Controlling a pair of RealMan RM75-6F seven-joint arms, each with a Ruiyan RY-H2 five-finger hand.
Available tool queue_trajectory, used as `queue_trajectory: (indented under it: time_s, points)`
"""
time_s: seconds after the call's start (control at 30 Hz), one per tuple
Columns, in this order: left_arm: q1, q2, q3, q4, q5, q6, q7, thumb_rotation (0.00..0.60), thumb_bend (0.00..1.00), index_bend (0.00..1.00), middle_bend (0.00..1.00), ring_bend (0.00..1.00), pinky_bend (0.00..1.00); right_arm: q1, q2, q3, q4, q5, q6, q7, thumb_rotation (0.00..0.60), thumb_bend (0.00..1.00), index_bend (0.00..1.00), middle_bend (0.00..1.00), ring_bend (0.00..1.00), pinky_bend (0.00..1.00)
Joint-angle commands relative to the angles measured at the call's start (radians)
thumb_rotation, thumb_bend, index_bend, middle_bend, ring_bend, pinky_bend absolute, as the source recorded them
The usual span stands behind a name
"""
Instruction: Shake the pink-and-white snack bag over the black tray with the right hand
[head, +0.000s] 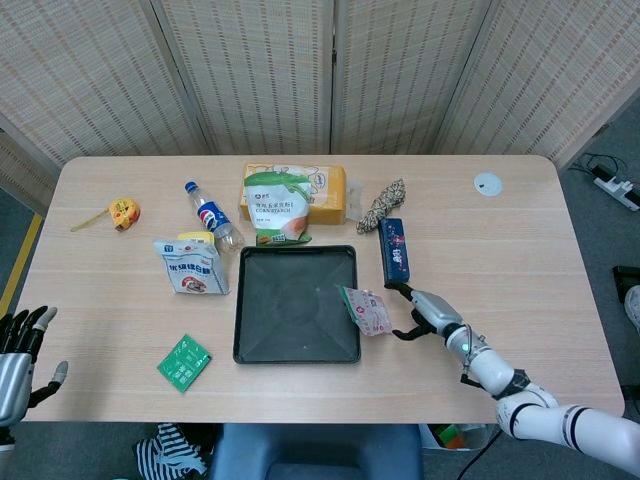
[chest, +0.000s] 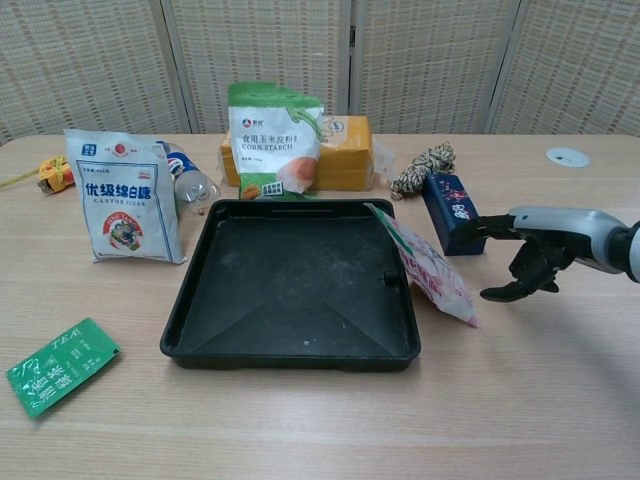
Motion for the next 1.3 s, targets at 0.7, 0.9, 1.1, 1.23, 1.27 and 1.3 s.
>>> queue_trajectory:
  time_s: [0.7, 0.9, 1.1, 1.23, 1.27, 1.3]
  points:
    - [-0.007, 0.003, -0.002, -0.021, -0.009, -0.019, 0.027, 0.6, 0.42, 0.11, 0.11, 0.09, 0.01, 0.083, -0.136, -0.047, 0.244, -0.193, -0.004, 0.141, 0.6, 0.27, 0.09, 0.11, 0.86, 0.78]
    - [-0.005, 0.003, -0.002, -0.018, -0.011, -0.017, 0.023, 0.6, 0.42, 0.11, 0.11, 0.09, 0.01, 0.095, -0.164, -0.05, 0.286, -0.196, 0.002, 0.15, 0.6, 0.27, 0.09, 0.12, 0.86, 0.78]
    - [-0.006, 0.004, -0.004, -0.02, -0.012, -0.018, 0.024, 0.6, 0.42, 0.11, 0.11, 0.09, 0.01, 0.11, -0.198, -0.051, 0.326, -0.2, 0.005, 0.164, 0.6, 0.26, 0.13, 0.15, 0.86, 0.78]
    - [-0.002, 0.005, -0.003, -0.019, -0.013, -0.015, 0.022, 0.6, 0.42, 0.11, 0.11, 0.09, 0.01, 0.114, -0.221, -0.049, 0.355, -0.2, 0.02, 0.171, 0.6, 0.26, 0.31, 0.24, 0.87, 0.78]
    - [-0.002, 0.005, -0.003, -0.019, -0.013, -0.014, 0.021, 0.6, 0.42, 0.11, 0.11, 0.09, 0.01, 0.114, -0.226, -0.049, 0.361, -0.201, 0.025, 0.173, 0.6, 0.26, 0.34, 0.26, 0.88, 0.78]
    - [-0.001, 0.005, -0.002, -0.019, -0.014, -0.014, 0.02, 0.6, 0.42, 0.11, 0.11, 0.09, 0.01, 0.114, -0.233, -0.049, 0.369, -0.202, 0.03, 0.171, 0.6, 0.26, 0.4, 0.29, 0.89, 0.78]
